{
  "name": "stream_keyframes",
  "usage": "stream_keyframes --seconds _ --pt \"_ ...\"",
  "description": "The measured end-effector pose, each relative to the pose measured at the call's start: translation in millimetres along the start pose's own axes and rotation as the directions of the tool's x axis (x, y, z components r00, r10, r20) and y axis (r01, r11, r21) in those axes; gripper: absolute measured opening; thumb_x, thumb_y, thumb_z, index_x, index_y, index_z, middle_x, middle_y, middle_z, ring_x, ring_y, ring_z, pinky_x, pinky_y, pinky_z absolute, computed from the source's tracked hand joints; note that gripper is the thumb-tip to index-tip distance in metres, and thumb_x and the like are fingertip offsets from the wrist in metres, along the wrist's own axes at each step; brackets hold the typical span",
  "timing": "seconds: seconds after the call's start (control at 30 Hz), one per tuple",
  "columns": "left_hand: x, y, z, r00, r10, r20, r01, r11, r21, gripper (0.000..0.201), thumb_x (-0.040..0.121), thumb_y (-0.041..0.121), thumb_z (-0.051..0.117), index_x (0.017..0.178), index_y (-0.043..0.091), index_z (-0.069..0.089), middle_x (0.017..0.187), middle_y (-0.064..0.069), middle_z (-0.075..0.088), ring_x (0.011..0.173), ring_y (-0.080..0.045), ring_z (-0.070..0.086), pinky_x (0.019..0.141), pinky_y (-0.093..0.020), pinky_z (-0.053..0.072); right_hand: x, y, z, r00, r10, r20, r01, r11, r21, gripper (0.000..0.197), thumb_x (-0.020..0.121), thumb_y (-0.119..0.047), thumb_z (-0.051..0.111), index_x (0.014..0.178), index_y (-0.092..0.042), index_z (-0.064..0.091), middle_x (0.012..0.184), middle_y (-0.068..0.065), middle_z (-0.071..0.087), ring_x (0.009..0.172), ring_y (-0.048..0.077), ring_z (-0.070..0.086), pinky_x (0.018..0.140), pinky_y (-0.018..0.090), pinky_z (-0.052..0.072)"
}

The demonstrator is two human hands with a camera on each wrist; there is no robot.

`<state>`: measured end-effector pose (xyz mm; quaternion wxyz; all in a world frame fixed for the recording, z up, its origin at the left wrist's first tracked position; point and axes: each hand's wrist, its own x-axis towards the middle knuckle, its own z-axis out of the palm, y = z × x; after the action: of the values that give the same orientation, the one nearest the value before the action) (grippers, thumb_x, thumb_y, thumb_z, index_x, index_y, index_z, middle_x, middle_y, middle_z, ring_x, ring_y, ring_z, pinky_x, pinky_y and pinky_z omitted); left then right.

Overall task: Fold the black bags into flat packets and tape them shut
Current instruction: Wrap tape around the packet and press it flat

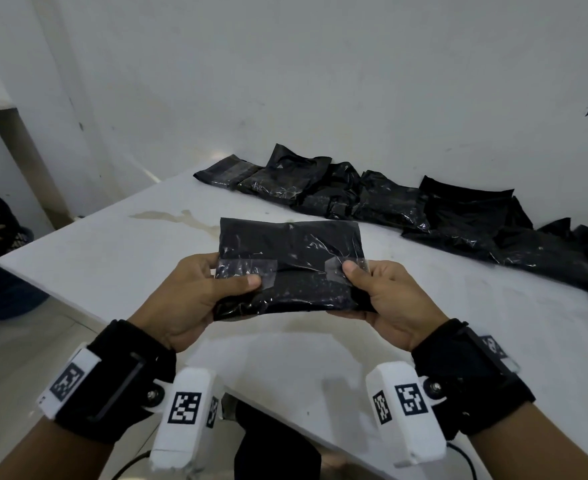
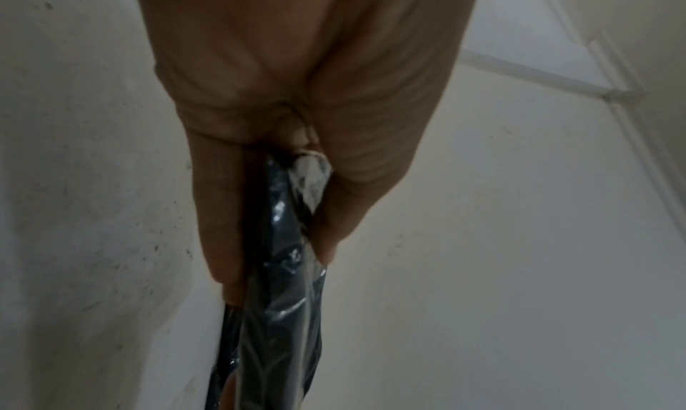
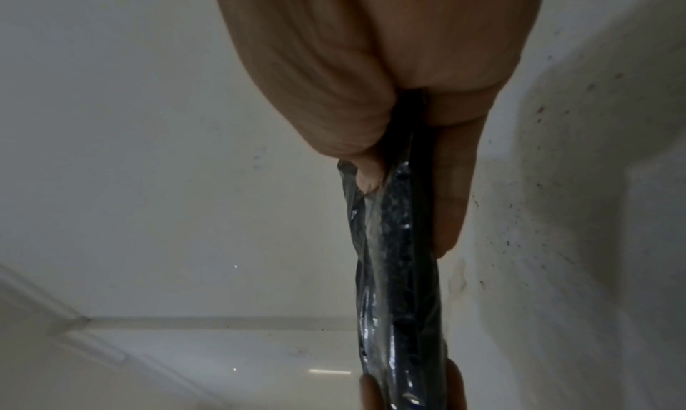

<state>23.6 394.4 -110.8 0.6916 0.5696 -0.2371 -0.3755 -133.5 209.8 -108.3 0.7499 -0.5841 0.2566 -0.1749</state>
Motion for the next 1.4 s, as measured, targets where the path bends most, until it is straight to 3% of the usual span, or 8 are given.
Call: stream_keyframes --seconds 0.17,0.33,0.47,0.77,0.93,1.07,1.23,1.4 --pt "5.8 2.4 -1.9 0.997 -0.018 -0.076 0.017 1.0 -0.011 0.043 0.071 0.019 0.074 0.107 -0.004 0.069 0.104 -0.02 0.073 0.087 -0.026 0.072 0.075 -0.031 0.061 4.5 1.3 7.2 0.999 -0.04 -0.034 0.038 0.998 -0.051 0.024 0.102 -0.013 0.051 0.107 0.002 0.068 0.095 0.017 0.075 0.073 0.02 0.072 0.057 0.034 0.06" --pt "12.6 0.6 5.4 0.977 0.081 -0.195 -0.066 0.995 0.079 0.02 0.076 0.003 0.077 0.095 0.001 0.072 0.085 -0.012 0.076 0.076 -0.024 0.072 0.066 -0.029 0.059 10.8 0.9 21.8 0.997 -0.02 -0.075 0.014 0.998 -0.068 0.018 0.094 -0.021 0.065 0.102 -0.006 0.07 0.086 0.006 0.074 0.069 0.016 0.072 0.058 0.036 0.058" --pt "17.3 3.4 5.8 0.963 0.127 -0.238 -0.105 0.989 0.103 0.027 0.07 -0.002 0.08 0.095 0.0 0.072 0.09 -0.015 0.076 0.081 -0.029 0.074 0.074 -0.036 0.058 14.2 3.1 28.2 0.992 -0.095 -0.085 0.09 0.994 -0.064 0.019 0.081 -0.01 0.077 0.098 -0.005 0.069 0.089 0.012 0.075 0.073 0.021 0.073 0.057 0.033 0.058" --pt "12.5 6.2 1.2 0.98 0.164 -0.117 -0.147 0.979 0.14 0.038 0.066 -0.005 0.081 0.103 0.002 0.071 0.098 -0.012 0.076 0.091 -0.028 0.073 0.08 -0.036 0.058 22.1 5.7 32.4 0.983 -0.141 -0.116 0.136 0.989 -0.051 0.01 0.081 0.0 0.075 0.088 -0.004 0.07 0.078 0.01 0.074 0.065 0.02 0.071 0.053 0.029 0.056" --pt "18.2 4.5 -2.6 0.971 0.127 -0.201 -0.111 0.99 0.089 0.035 0.066 -0.008 0.079 0.098 0.001 0.071 0.092 -0.013 0.076 0.079 -0.025 0.074 0.062 -0.03 0.058 22.8 -0.8 28.4 0.997 -0.055 -0.047 0.054 0.998 -0.03 0.014 0.093 -0.022 0.066 0.091 -0.009 0.069 0.087 0.008 0.074 0.072 0.019 0.072 0.056 0.035 0.058" --pt "19.0 4.2 -6.9 0.983 0.083 -0.161 -0.077 0.996 0.047 0.037 0.066 0.0 0.079 0.102 -0.001 0.071 0.098 -0.017 0.075 0.083 -0.026 0.073 0.07 -0.031 0.06 27.7 -3.5 24.9 0.999 -0.004 -0.041 0.004 1.0 -0.018 0.025 0.1 -0.03 0.055 0.092 -0.01 0.068 0.085 0.008 0.075 0.067 0.018 0.072 0.052 0.033 0.057" --pt "20.9 10.9 -13.2 0.995 -0.026 -0.096 0.024 1.0 -0.018 0.025 0.093 0.018 0.061 0.104 -0.003 0.069 0.099 -0.017 0.074 0.079 -0.022 0.073 0.066 -0.029 0.06 34.8 1.3 26.5 0.995 0.047 -0.082 -0.05 0.998 -0.038 0.031 0.102 -0.033 0.05 0.102 -0.008 0.067 0.087 0.008 0.075 0.068 0.016 0.072 0.053 0.033 0.057" --pt "30.8 23.3 -24.7 0.977 0.067 -0.203 -0.056 0.997 0.057 0.017 0.094 0.011 0.06 0.098 -0.003 0.069 0.093 -0.017 0.074 0.072 -0.021 0.072 0.066 -0.033 0.06 42.7 -1.7 30.7 0.987 0.158 -0.007 -0.157 0.972 -0.175 0.045 0.1 -0.05 0.045 0.116 -0.014 0.067 0.111 0.008 0.073 0.098 0.025 0.071 0.066 0.039 0.06"
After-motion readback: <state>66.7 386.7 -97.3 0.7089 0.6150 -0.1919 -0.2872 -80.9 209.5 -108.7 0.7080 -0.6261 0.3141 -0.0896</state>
